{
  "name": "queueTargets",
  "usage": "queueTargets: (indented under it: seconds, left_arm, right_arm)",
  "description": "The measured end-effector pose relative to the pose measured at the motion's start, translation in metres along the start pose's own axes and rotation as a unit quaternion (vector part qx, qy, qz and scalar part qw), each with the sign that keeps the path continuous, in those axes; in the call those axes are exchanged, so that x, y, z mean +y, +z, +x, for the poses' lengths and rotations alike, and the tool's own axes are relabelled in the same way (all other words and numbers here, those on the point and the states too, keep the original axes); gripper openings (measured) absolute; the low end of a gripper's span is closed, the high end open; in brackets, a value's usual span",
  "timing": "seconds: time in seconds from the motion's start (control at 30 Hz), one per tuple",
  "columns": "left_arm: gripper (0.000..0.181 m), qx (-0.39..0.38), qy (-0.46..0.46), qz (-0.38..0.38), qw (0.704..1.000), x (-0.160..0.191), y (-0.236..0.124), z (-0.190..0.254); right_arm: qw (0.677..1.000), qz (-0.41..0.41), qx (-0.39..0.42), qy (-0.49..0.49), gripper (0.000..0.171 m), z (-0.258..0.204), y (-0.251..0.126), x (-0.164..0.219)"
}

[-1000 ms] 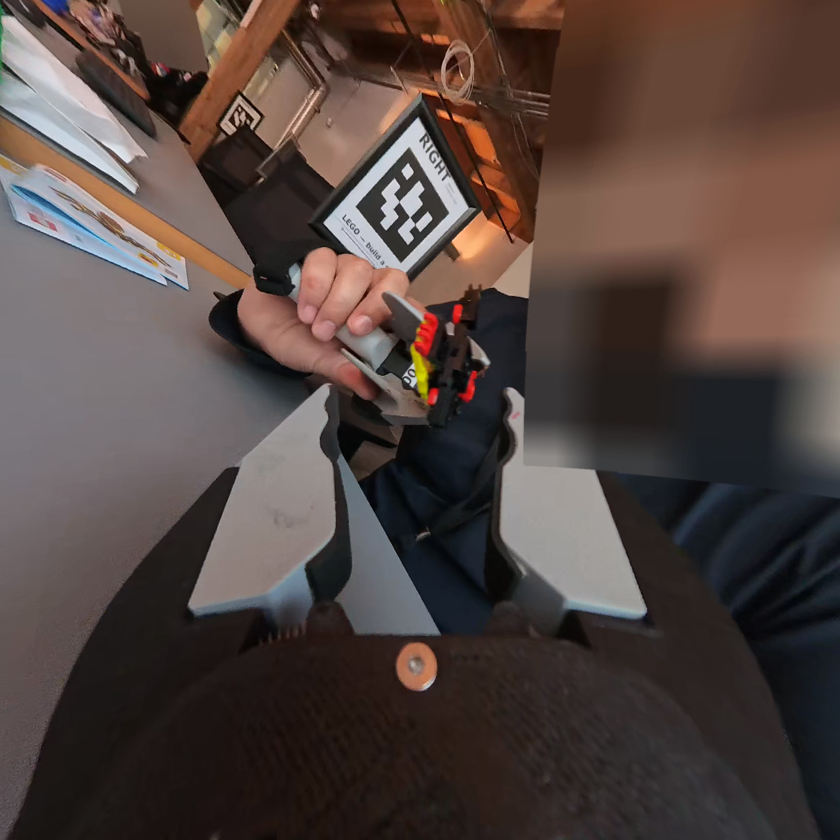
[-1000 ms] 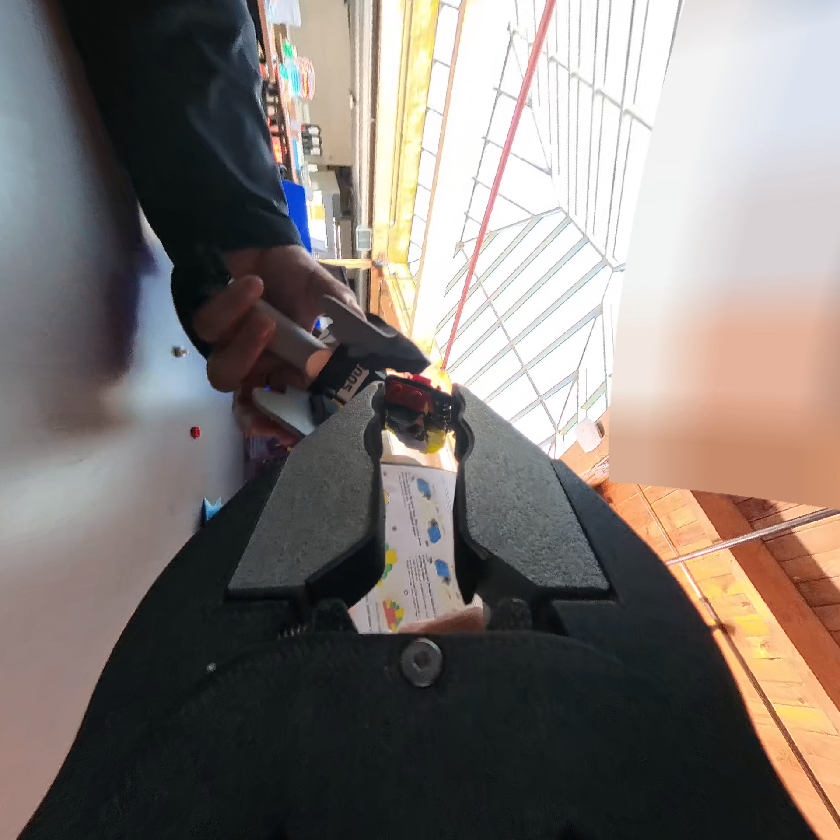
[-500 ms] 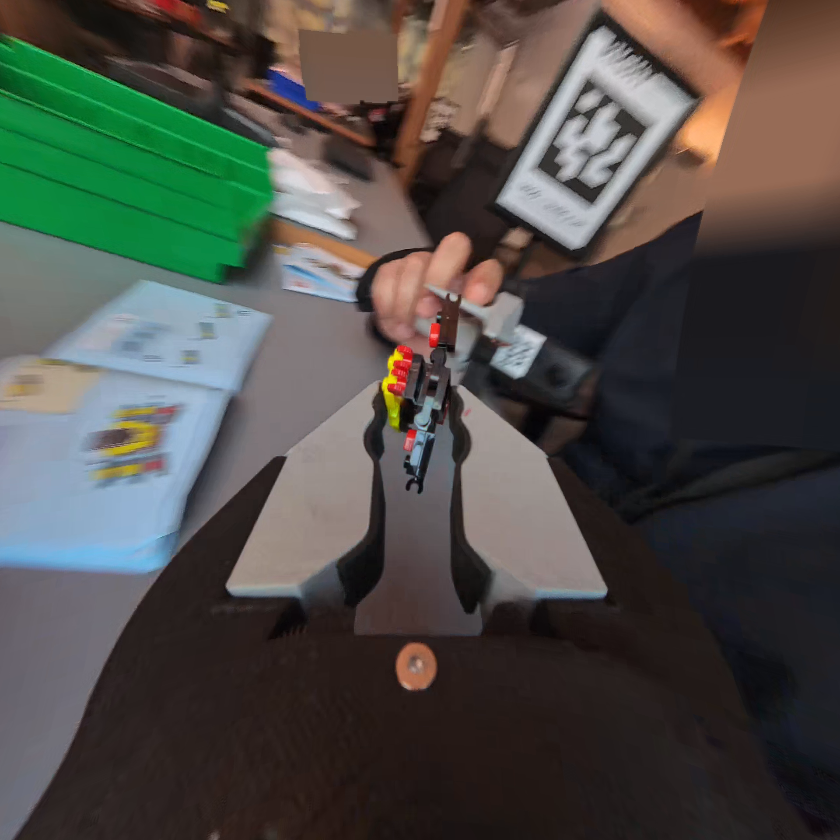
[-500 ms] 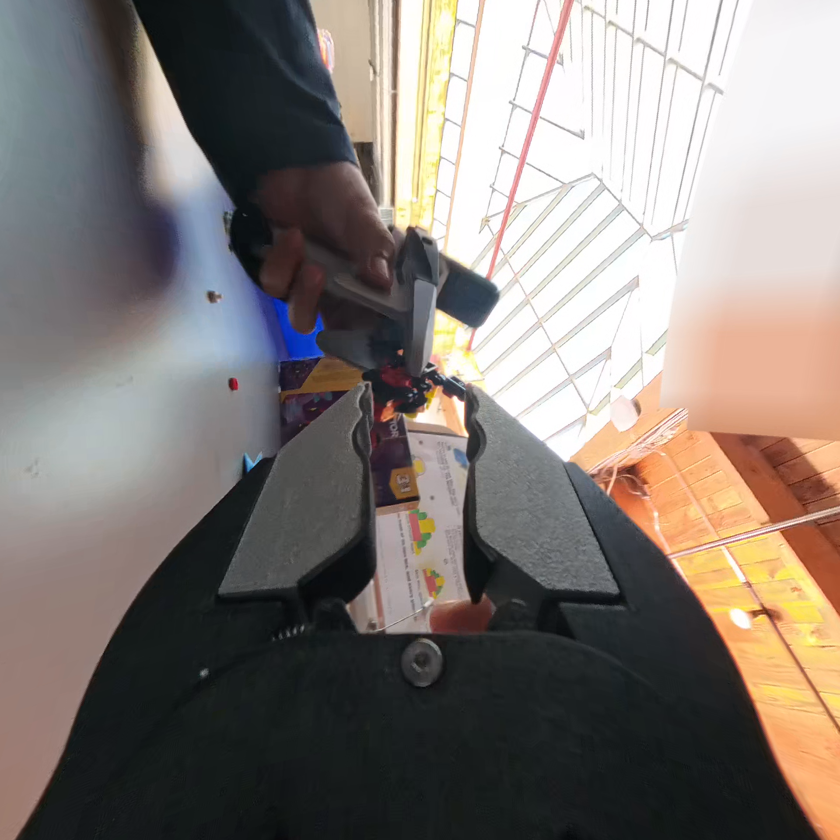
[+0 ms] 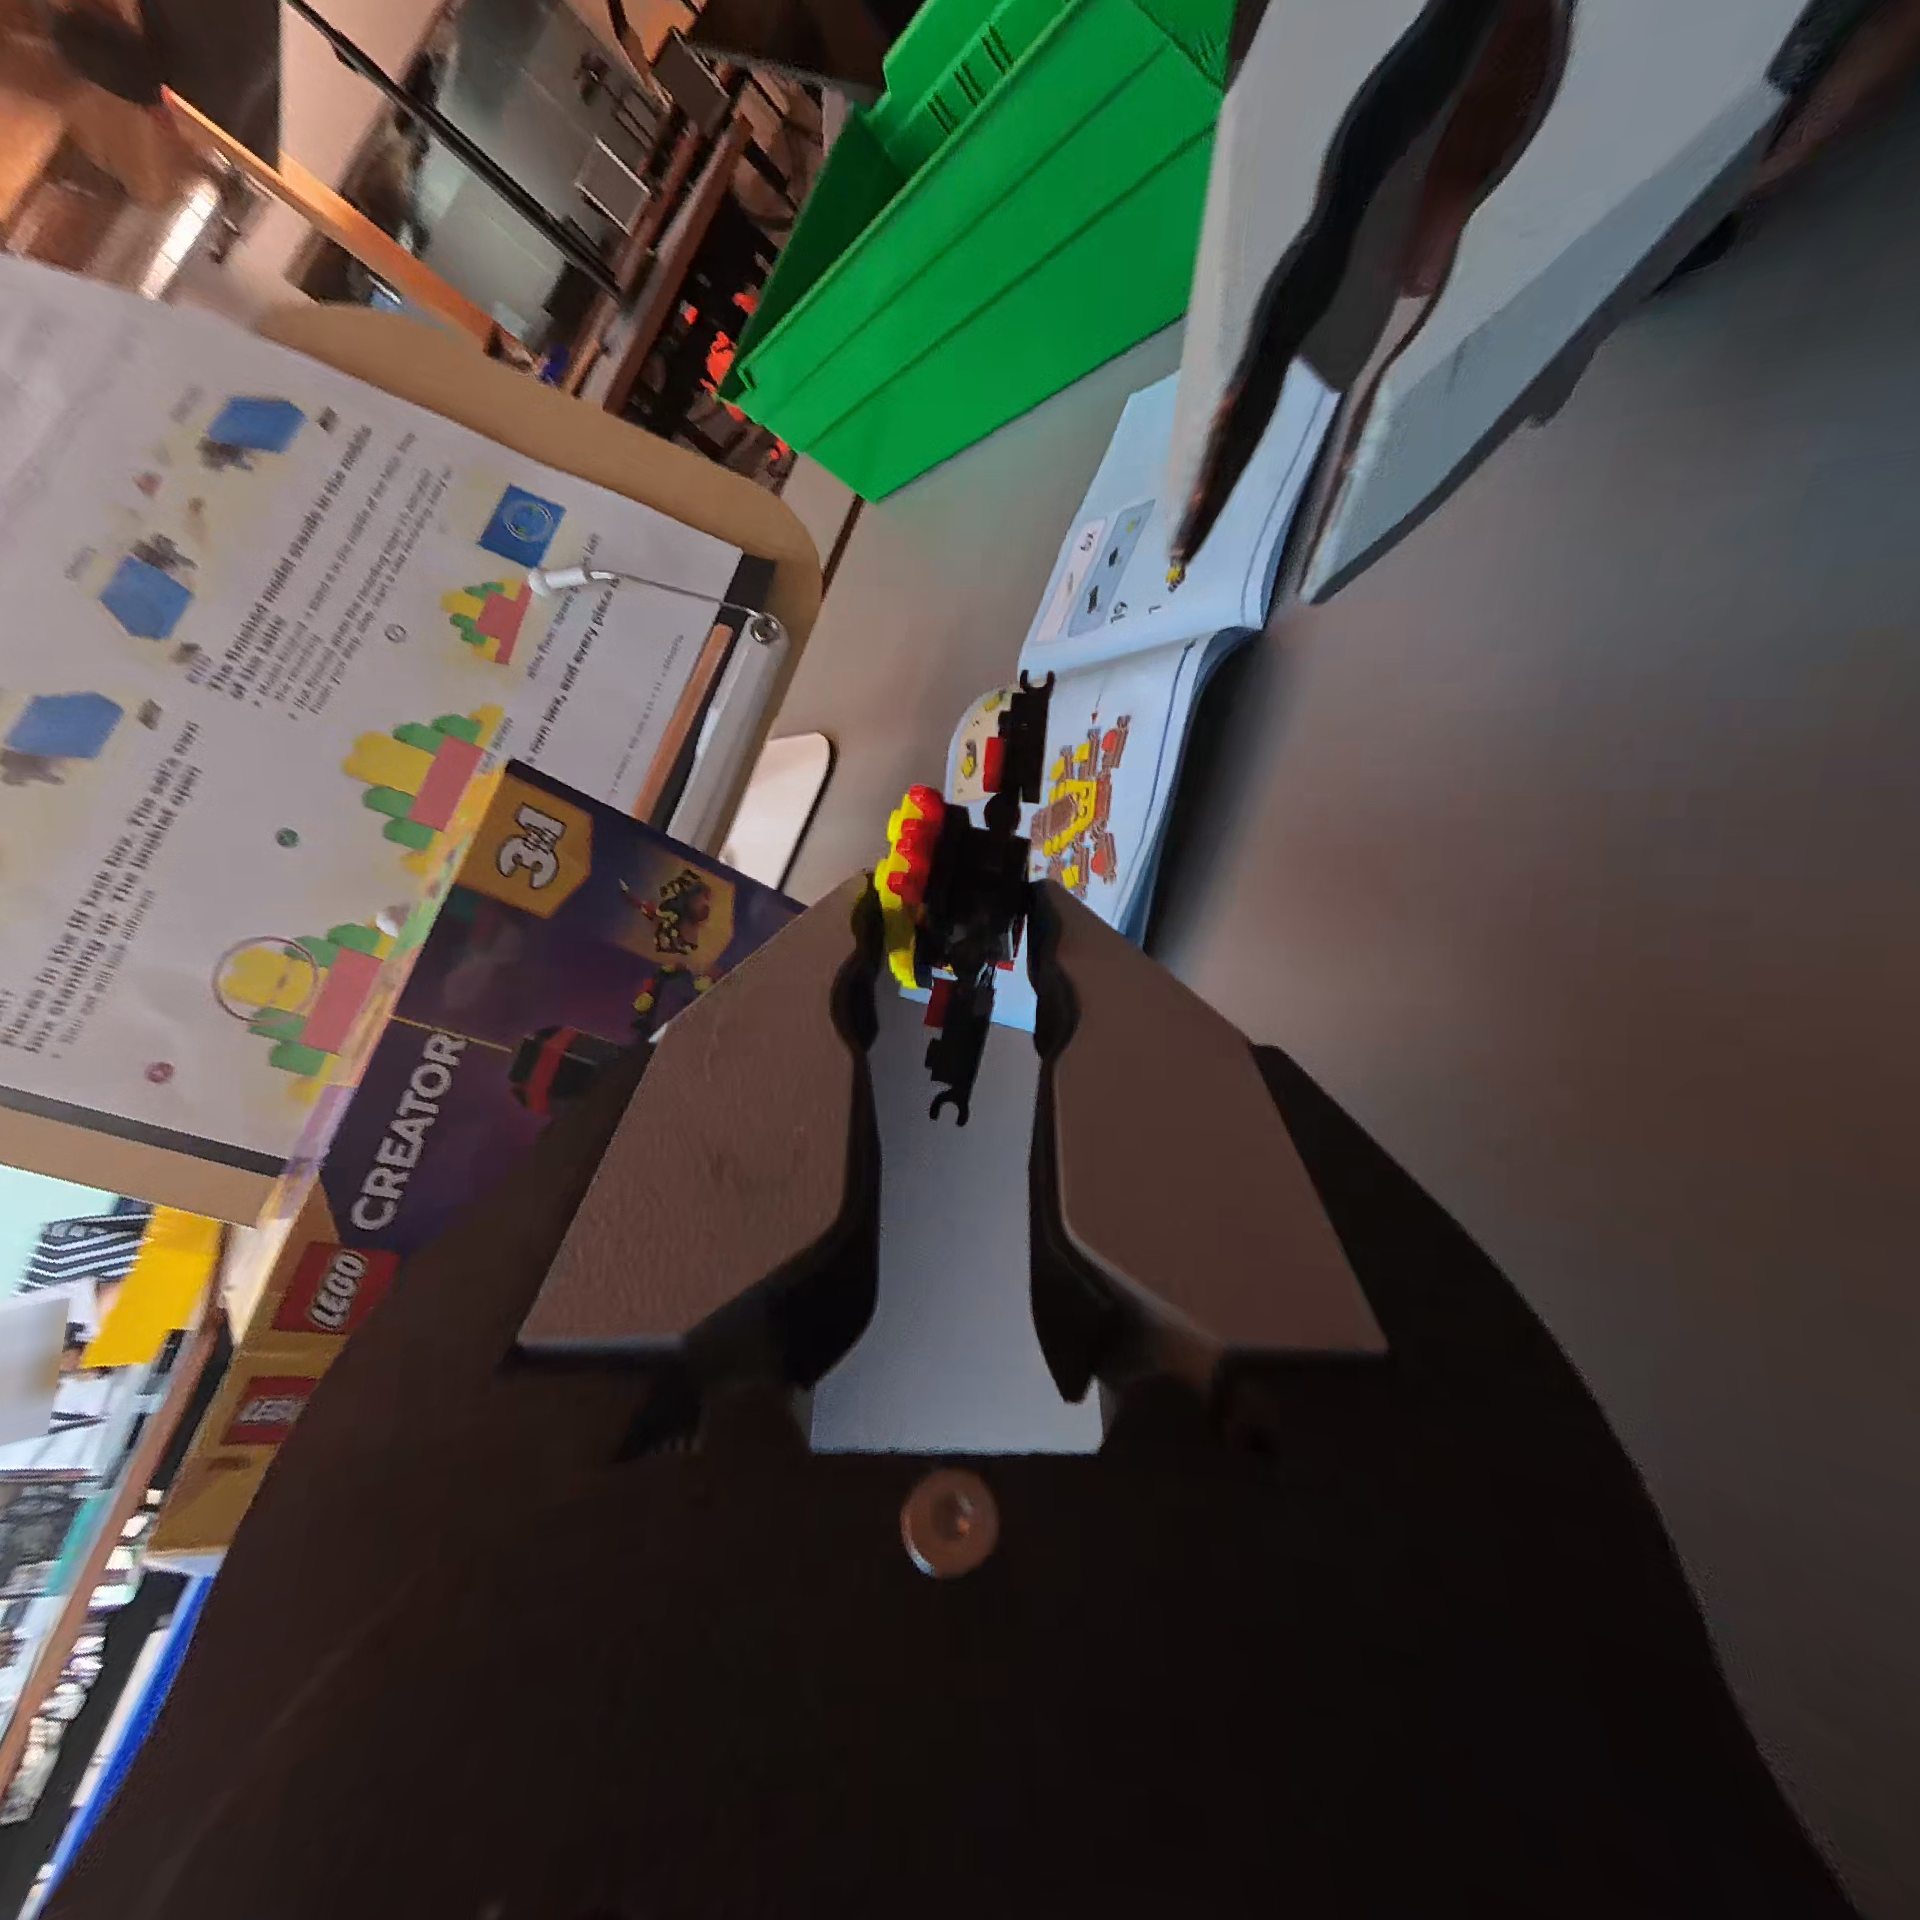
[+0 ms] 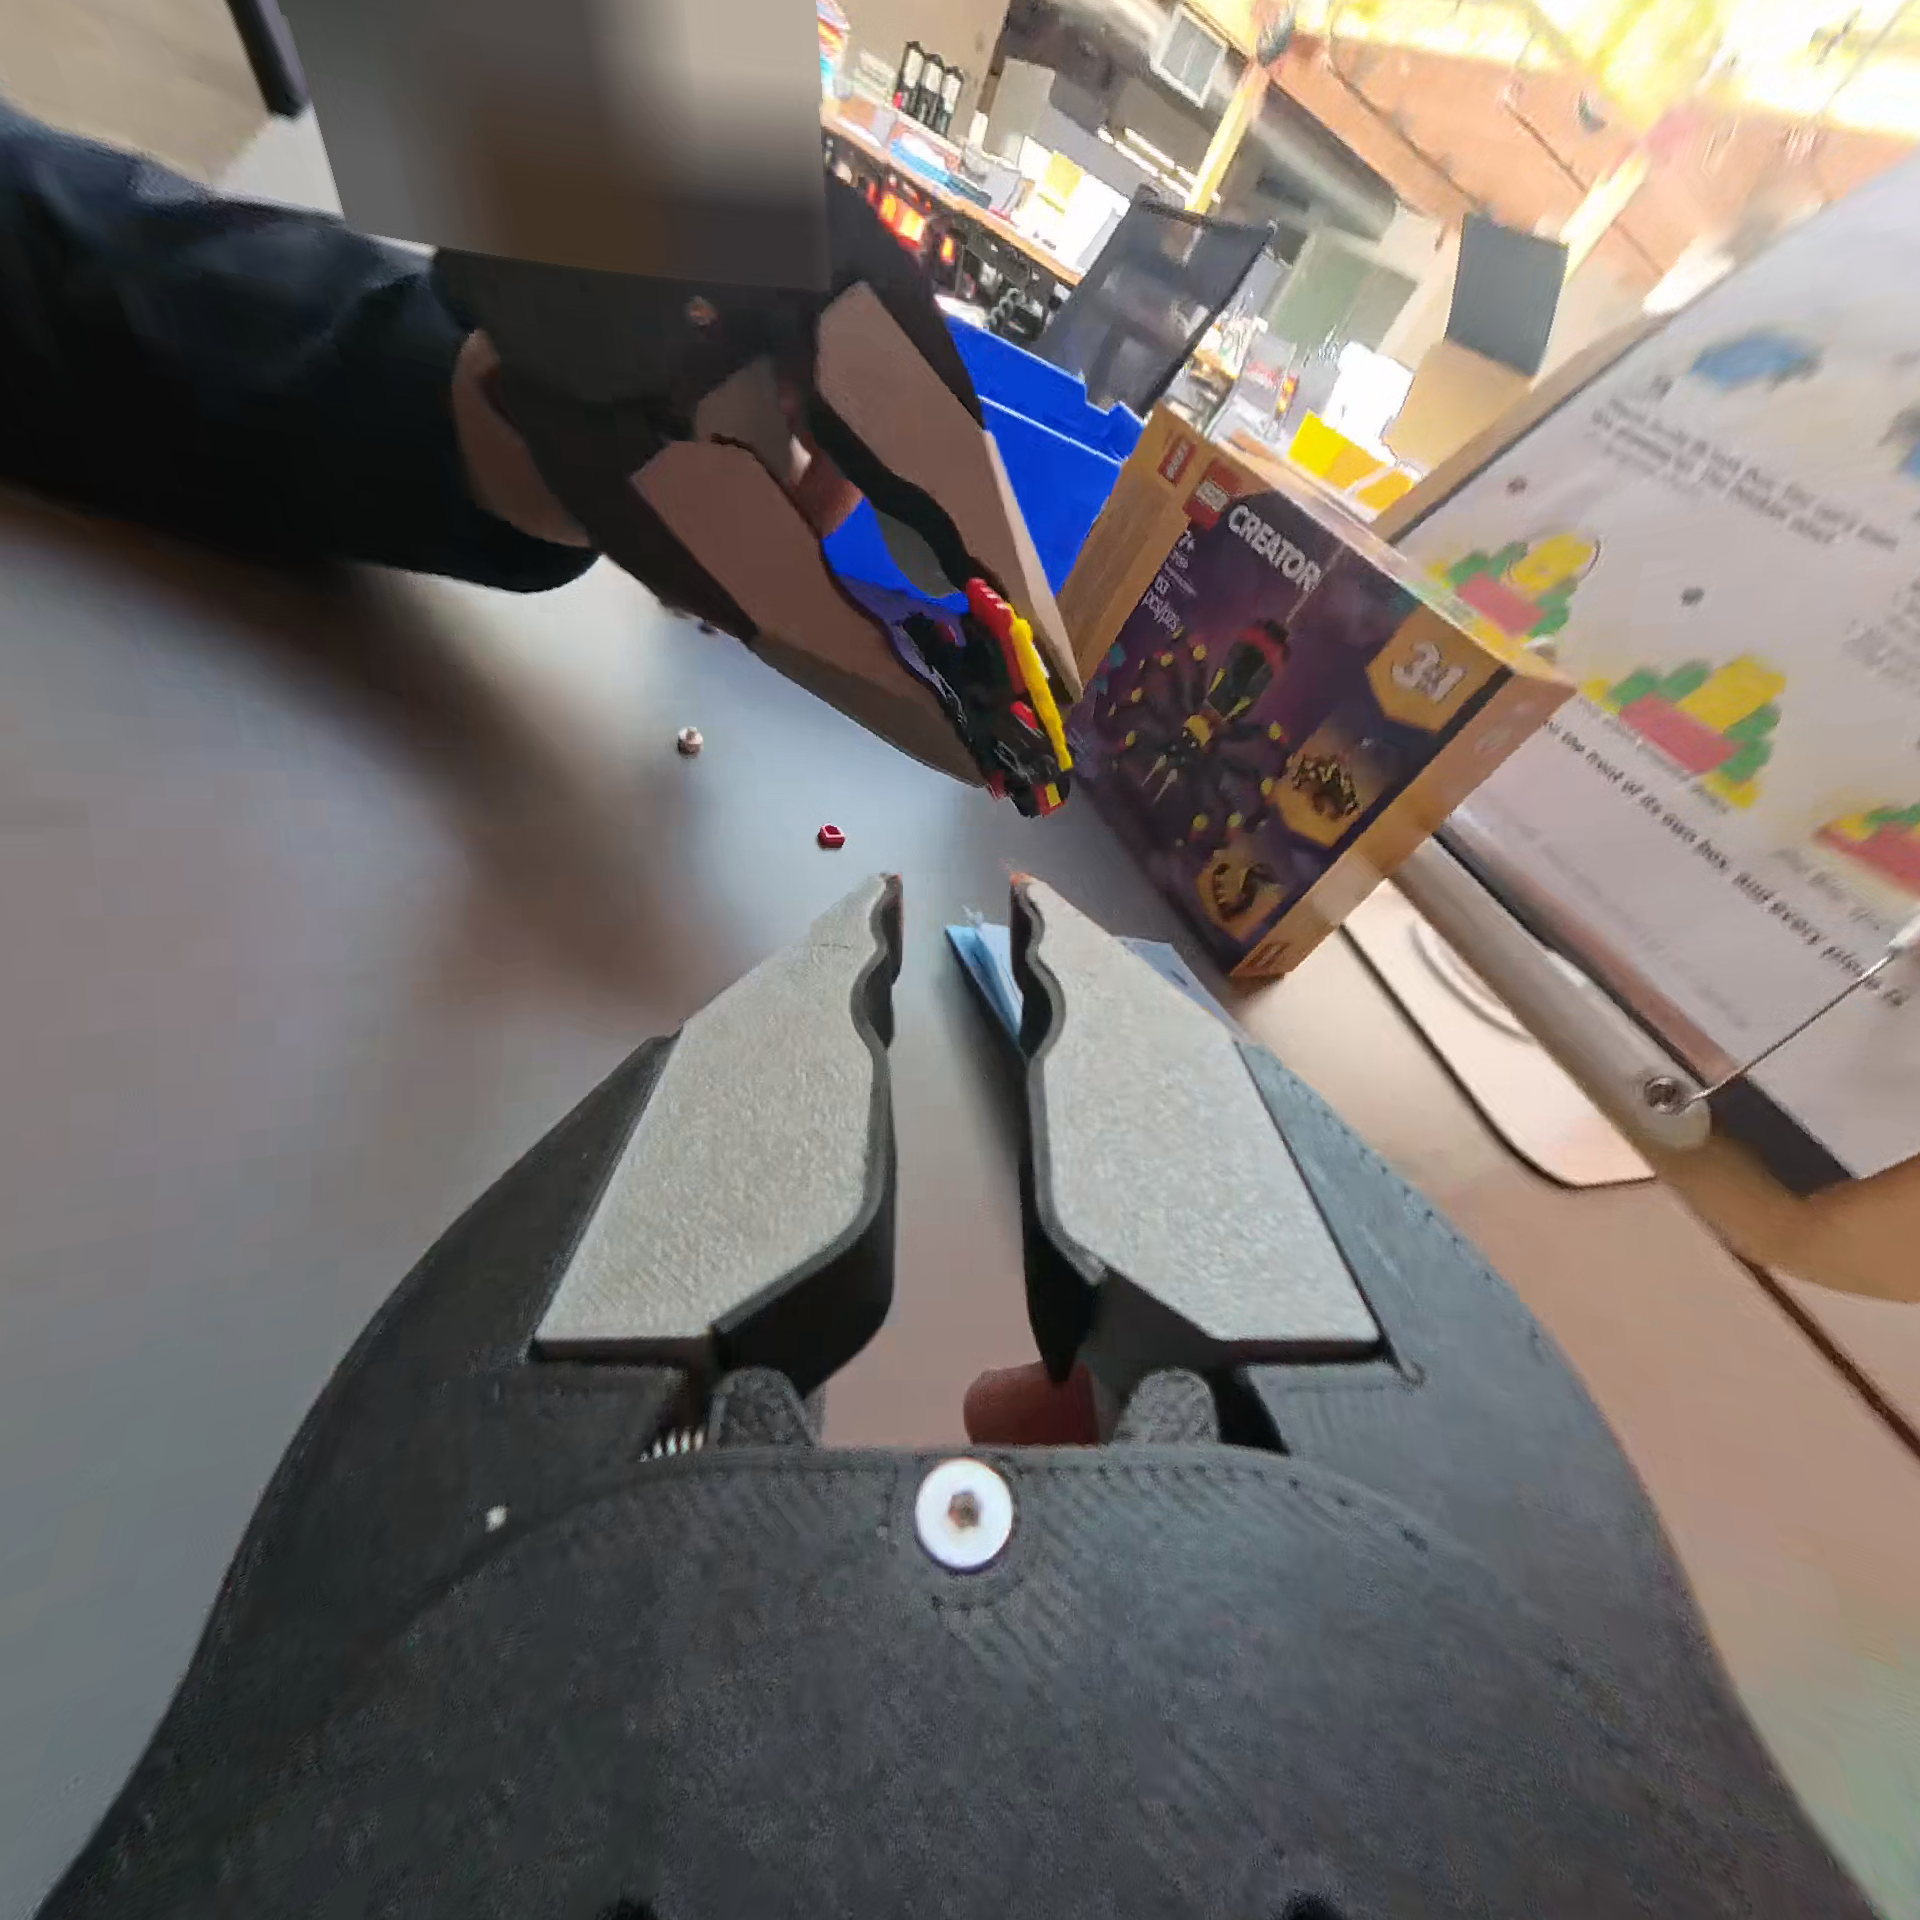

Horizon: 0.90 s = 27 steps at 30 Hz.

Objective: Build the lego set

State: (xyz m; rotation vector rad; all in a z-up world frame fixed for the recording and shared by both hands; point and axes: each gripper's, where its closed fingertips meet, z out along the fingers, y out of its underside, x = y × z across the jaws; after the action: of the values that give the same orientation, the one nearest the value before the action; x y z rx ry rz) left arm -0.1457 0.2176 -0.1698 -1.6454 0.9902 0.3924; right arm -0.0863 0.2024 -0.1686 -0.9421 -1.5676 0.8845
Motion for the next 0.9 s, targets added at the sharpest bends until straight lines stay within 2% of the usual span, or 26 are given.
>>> queueTargets:
  seconds: [0.1,0.27,0.33,0.57,0.67,0.73,0.9]
  left_arm:
    - [0.025,-0.025,0.037,0.007,0.999,-0.007,-0.001,0.000]
    - [0.024,-0.013,0.061,0.011,0.998,-0.013,0.005,0.015]
    - [0.024,0.002,0.059,0.016,0.998,-0.015,0.006,0.022]
    - [0.024,0.020,0.030,0.029,0.999,-0.022,0.005,0.027]
    - [0.025,0.027,0.034,0.027,0.999,-0.022,0.006,0.032]
    - [0.024,0.032,0.032,0.031,0.999,-0.025,0.007,0.035]
    - [0.024,0.020,0.003,0.024,1.000,-0.025,0.008,0.029]
  right_arm:
    - [0.999,-0.003,0.005,0.052,0.025,0.008,0.001,-0.001]
    - [0.995,0.029,-0.001,0.098,0.030,0.013,-0.002,-0.015]
    - [0.997,0.024,0.002,0.073,0.029,0.012,-0.002,-0.014]
    - [0.989,-0.032,0.033,-0.138,0.022,-0.004,0.004,-0.002]
    - [0.985,-0.039,0.052,-0.157,0.020,-0.004,0.007,-0.004]
    - [0.983,-0.050,0.060,-0.163,0.010,-0.003,0.008,-0.002]
    - [0.975,-0.069,0.102,-0.185,0.008,0.001,0.009,-0.004]
